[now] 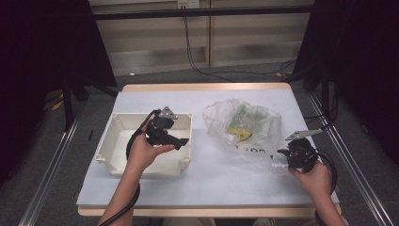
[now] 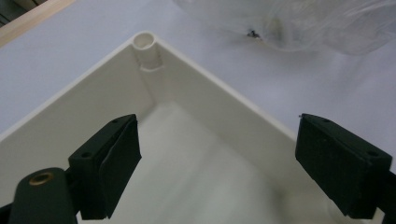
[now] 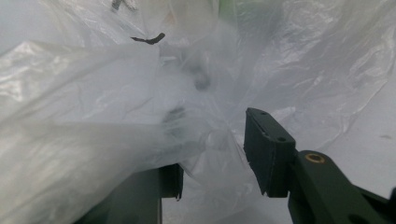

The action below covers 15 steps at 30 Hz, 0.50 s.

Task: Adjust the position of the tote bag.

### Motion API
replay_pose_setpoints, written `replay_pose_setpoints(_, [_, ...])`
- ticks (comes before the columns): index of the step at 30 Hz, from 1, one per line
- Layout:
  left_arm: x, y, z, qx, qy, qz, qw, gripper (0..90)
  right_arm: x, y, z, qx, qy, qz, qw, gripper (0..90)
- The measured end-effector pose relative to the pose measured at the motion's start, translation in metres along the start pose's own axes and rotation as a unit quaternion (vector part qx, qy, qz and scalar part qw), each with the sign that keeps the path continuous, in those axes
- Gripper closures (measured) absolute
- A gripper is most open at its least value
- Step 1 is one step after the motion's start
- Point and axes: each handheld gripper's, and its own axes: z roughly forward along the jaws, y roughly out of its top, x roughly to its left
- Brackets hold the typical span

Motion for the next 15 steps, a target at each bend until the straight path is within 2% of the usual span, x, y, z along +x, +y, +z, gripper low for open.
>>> replay_pose_setpoints(1, [-0.002,0.002,0.001,-0.004,-0.002,0.000,1.0000,14.7,0.000,0.000,-0.001,-0.001,-0.002,-0.003,1.0000,58.1])
replay_pose_setpoints(2, [-0.004,0.006,0.002,0.000,-0.008,0.013,0.9999,14.8,0.000,0.000,-0.001,-0.001,-0.002,-0.003,1.0000,57.3])
replay_pose_setpoints(3, [-0.004,0.006,0.002,0.000,-0.008,0.013,0.9999,15.3,0.000,0.000,-0.001,-0.002,-0.002,-0.004,1.0000,56.5])
replay_pose_setpoints(5, [-0.013,0.016,0.008,-0.005,-0.016,0.030,0.9994,16.6,0.000,0.000,-0.002,-0.002,-0.005,-0.004,1.0000,55.2])
replay_pose_setpoints(6, [-0.013,0.016,0.008,-0.005,-0.016,0.030,0.9994,18.0,0.001,0.000,-0.002,-0.003,-0.005,-0.002,1.0000,54.5])
replay_pose_setpoints(7, [-0.019,0.024,0.016,-0.018,-0.026,0.042,0.9986,18.7,0.001,0.000,-0.002,-0.004,-0.005,-0.002,1.0000,53.8])
replay_pose_setpoints(8, [-0.020,0.027,0.017,-0.014,-0.029,0.054,0.9980,20.6,0.001,0.000,-0.002,-0.002,-0.005,-0.002,1.0000,53.7])
replay_pose_setpoints(10, [-0.027,0.034,0.023,-0.020,-0.030,0.058,0.9976,23.6,0.001,0.000,-0.002,-0.003,-0.008,-0.004,1.0000,53.1])
replay_pose_setpoints(11, [-0.028,0.037,0.026,-0.017,-0.031,0.069,0.9970,25.1,0.001,0.000,-0.002,-0.003,-0.007,-0.004,1.0000,53.1])
replay_pose_setpoints(12, [-0.028,0.037,0.026,-0.017,-0.031,0.069,0.9970,28.1,0.001,0.000,-0.002,-0.003,-0.007,-0.004,1.0000,53.1])
replay_pose_setpoints(13, [-0.031,0.040,0.030,-0.014,-0.031,0.077,0.9964,29.4,0.002,0.000,-0.001,0.002,-0.006,-0.008,0.9999,52.7])
replay_pose_setpoints(15, [-0.032,0.041,0.033,-0.016,-0.039,0.070,0.9966,30.1,0.002,0.000,0.000,0.001,-0.006,-0.011,0.9999,52.7])
